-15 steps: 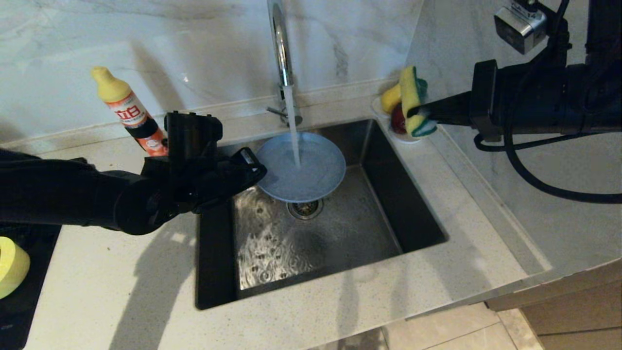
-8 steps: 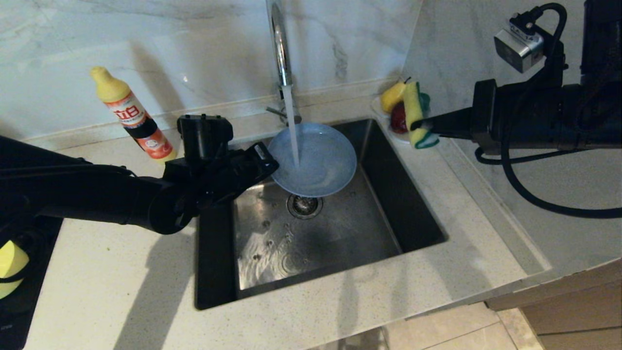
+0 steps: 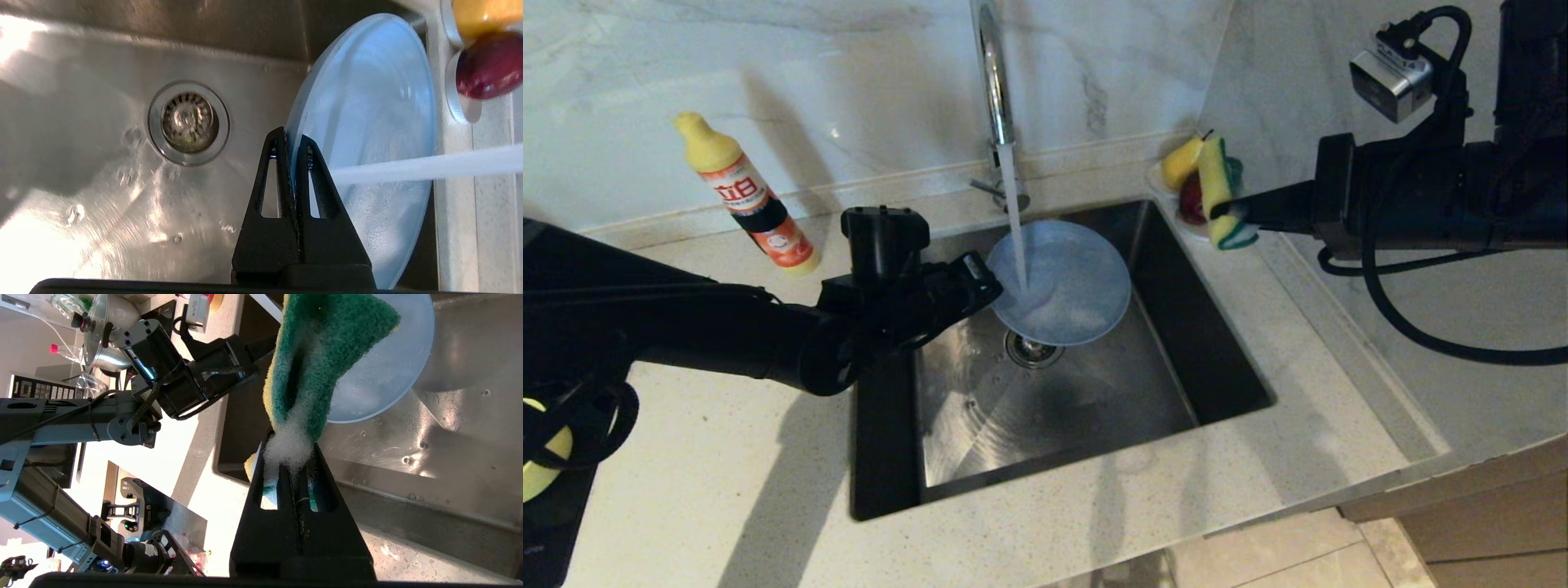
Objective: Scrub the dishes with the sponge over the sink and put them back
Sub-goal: Rinse the plate
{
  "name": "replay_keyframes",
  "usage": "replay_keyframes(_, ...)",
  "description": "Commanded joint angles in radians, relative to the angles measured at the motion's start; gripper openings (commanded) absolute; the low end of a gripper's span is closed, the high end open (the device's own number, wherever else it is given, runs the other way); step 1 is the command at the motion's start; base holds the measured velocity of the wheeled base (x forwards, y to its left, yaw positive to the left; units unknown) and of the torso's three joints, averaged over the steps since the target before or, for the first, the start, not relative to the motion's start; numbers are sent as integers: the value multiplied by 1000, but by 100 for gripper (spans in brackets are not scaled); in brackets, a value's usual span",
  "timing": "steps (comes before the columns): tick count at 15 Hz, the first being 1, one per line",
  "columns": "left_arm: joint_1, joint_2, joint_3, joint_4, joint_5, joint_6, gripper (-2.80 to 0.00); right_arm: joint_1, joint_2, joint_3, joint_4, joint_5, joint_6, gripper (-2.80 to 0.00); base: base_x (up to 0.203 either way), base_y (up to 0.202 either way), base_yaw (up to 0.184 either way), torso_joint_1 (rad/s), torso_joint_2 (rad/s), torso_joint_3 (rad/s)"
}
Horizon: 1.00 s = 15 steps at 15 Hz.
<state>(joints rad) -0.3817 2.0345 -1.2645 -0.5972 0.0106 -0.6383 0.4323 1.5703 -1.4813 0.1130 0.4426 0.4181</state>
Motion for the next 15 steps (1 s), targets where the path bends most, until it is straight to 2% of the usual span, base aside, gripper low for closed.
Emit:
replay_keyframes(1,0,-1,12,2,-10,-7,-280,-1,2,-5,1,2,2,-280,0,0,0,0,0,0)
replay_keyframes(4,-2,-4,41,7,-78,-8,-280,-1,-7,-5,1,2,2,-280,0,0,0,0,0,0)
replay_keyframes(11,-5,-60,95,17,-74,-3,-280,-1,-24,-7,1,4,4,-280,0,0,0,0,0,0)
replay_keyframes(13,3,-127,118,19,-56,6,-280,-1,-33,-7,1,4,4,-280,0,0,0,0,0,0)
replay_keyframes(15,5,-172,127,20,44,58,-280,-1,-42,-7,1,4,4,-280,0,0,0,0,0,0)
